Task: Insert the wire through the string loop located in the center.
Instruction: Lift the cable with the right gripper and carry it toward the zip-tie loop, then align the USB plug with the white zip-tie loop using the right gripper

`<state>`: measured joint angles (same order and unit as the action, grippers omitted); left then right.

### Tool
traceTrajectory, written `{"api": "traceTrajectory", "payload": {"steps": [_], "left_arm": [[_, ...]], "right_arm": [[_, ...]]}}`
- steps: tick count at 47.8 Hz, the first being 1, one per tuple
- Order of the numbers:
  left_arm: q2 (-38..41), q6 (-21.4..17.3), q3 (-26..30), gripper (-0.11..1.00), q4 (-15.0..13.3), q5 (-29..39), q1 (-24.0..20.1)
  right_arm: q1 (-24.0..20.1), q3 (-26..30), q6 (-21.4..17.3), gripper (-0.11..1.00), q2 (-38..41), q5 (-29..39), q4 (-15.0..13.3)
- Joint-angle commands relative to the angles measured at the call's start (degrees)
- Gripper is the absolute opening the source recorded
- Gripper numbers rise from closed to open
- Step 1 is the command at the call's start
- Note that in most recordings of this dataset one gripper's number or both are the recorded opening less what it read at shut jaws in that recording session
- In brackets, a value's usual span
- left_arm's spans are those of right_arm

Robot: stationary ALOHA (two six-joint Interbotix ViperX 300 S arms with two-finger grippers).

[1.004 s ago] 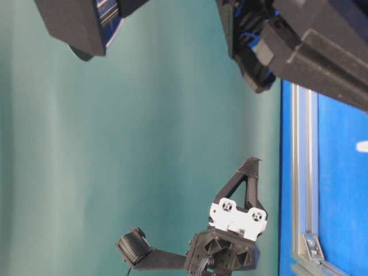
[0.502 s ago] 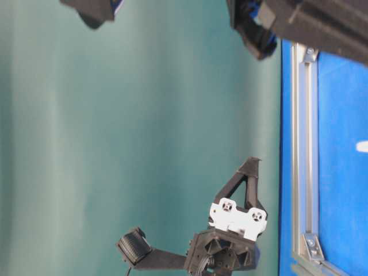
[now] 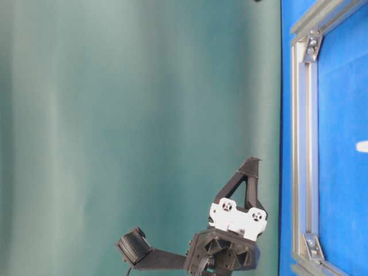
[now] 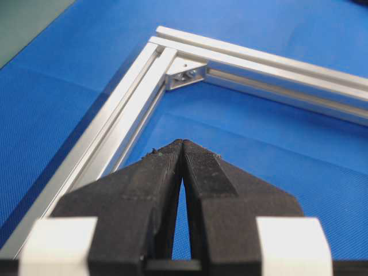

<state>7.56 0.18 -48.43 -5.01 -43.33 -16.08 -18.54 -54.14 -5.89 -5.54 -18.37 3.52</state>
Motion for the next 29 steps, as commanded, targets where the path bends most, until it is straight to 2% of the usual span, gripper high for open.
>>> {"api": "traceTrajectory", "payload": {"steps": [1, 15, 29], "left_arm": [[-1.67, 0.00, 0.35, 0.00, 0.18, -0.18, 0.09], [-1.67, 0.09, 0.35, 0.00, 0.18, -0.18, 0.09], [-1.67, 0.09, 0.35, 0.00, 0.18, -0.18, 0.26]], "right_arm": [[-0.09, 0.18, -0.09, -0.03, -1.41, -0.53, 0.09], [1.14, 0.18, 0.09, -0.03, -1.41, -0.53, 0.00], [8.44, -0.62, 0.18, -0.03, -0.62, -0.26, 0.09]]}}
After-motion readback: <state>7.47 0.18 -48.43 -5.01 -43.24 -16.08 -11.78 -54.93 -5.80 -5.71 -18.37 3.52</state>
